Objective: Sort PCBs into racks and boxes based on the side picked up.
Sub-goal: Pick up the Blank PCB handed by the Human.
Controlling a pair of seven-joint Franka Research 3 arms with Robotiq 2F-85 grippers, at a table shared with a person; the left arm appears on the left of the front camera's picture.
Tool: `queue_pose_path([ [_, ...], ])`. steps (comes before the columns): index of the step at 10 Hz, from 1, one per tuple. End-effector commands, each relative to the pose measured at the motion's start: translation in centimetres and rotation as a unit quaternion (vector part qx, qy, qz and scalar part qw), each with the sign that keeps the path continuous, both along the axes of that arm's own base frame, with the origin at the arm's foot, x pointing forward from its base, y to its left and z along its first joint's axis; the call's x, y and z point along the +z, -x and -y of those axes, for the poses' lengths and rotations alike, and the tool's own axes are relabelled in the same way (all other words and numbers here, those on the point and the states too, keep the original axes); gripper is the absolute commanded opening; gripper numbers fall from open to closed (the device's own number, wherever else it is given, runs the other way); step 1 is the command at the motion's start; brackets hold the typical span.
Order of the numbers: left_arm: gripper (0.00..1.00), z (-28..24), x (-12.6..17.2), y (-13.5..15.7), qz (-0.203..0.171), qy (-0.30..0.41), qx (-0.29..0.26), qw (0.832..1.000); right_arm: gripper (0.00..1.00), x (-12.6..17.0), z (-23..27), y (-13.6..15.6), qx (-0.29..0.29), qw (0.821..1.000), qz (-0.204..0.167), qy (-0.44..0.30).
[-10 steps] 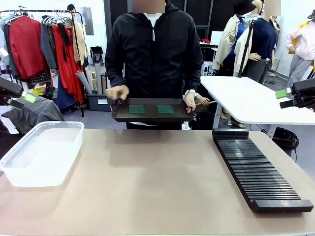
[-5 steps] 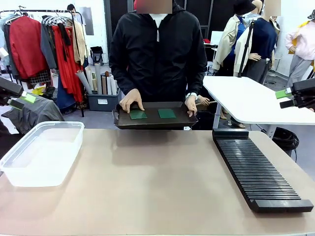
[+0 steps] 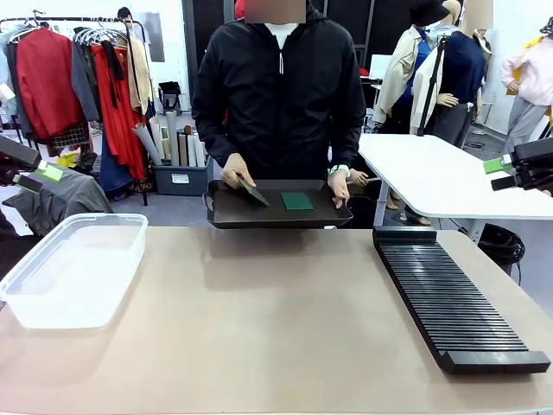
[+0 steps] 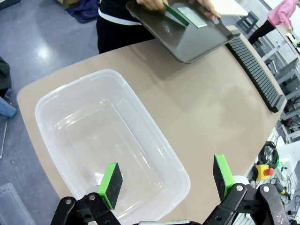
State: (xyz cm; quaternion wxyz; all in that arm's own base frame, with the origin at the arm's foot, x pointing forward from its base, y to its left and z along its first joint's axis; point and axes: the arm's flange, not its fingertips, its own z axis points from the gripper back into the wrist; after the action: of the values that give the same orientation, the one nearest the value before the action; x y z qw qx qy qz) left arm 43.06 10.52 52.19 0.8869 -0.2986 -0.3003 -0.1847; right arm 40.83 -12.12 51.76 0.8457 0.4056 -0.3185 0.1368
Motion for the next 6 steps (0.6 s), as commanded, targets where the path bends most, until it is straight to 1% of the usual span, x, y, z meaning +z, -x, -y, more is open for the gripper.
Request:
queue_pose_path([
  [1,1.0,-0.04,0.08,0.03,0.001,0.009,-0.001,1.0,1.0,0.24,-0.11,-0.13,-0.001,1.0,0.0,-0.009],
  [6,1.0,-0.04,0.08,0.03,0.001,0.009,-0.001,1.0,1.0,0.24,-0.11,-0.13,-0.001,1.0,0.0,-0.009],
])
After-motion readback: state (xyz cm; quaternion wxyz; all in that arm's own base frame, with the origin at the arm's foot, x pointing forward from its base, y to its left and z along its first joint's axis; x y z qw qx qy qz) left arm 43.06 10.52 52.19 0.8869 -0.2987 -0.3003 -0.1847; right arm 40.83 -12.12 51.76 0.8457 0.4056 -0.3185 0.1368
